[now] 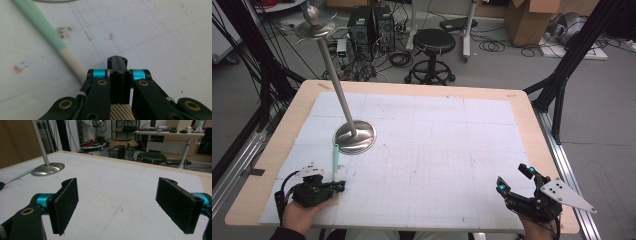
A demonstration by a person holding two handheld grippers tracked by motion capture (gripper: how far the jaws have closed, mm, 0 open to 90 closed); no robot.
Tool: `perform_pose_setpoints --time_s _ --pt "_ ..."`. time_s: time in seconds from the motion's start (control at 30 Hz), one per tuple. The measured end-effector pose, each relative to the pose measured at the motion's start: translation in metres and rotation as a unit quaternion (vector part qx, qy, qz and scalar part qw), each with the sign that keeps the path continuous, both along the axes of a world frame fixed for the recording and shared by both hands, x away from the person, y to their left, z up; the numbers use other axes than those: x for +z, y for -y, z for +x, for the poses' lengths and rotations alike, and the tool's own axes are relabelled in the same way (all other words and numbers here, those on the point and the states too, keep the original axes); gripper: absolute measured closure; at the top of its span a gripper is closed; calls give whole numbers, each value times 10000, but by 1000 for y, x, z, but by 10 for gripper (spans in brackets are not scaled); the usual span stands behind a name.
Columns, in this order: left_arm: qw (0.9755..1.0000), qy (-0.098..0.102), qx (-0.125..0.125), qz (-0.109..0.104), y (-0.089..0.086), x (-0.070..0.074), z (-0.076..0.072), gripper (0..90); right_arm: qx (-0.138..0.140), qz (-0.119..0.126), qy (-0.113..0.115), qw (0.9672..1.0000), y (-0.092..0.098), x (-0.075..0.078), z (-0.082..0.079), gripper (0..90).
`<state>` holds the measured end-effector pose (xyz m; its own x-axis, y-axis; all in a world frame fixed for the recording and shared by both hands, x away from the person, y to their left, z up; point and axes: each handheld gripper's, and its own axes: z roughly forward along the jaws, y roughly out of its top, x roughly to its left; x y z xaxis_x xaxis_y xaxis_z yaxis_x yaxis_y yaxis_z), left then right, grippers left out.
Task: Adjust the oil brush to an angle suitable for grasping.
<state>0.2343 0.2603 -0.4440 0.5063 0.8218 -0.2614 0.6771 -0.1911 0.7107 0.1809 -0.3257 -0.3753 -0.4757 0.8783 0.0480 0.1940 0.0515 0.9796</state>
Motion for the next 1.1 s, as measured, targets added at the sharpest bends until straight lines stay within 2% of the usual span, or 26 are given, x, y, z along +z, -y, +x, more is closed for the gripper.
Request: perform_pose_setpoints --time_s 0.13,0.27,0.47,0.53,0.6,0.67,0.73,0.87,0.93,1.03,1.1 --pt "9999 -33 101 50 -13 2 -4 894 -9 0 -10 10000 1 0 0 173" --pt "9999 -103 107 -46 -25 2 -7 894 -17 6 -26 10000 1 0 0 173" --pt "9998 -160 142 66 -42 5 -14 894 -38 22 10 10000 1 1 -1 173" --pt "9995 -51 306 -28 -51 7 -16 869 -40 23 3 10000 1 1 -1 173" --pt "9979 90 579 -281 -61 11 -14 823 -52 28 -1 10000 1 0 -1 173" --pt "9958 263 795 -378 -70 15 -8 854 -46 17 -32 10000 1 0 0 173" --pt "9939 354 975 -375 -77 17 4 889 -43 -2 -35 10000 1 -1 0 173" --pt "9891 353 1366 -420 -89 11 31 896 -49 -2 -32 10000 1 -1 0 173" --pt "9868 359 1554 -294 -90 9 40 897 -60 -4 -44 10000 1 -1 0 174" --pt "9860 448 1606 -73 -86 8 47 897 -67 -17 -44 10000 2 -1 0 174" --pt "9865 490 1559 59 -80 7 51 897 -73 -12 -57 10000 2 -1 -1 174"
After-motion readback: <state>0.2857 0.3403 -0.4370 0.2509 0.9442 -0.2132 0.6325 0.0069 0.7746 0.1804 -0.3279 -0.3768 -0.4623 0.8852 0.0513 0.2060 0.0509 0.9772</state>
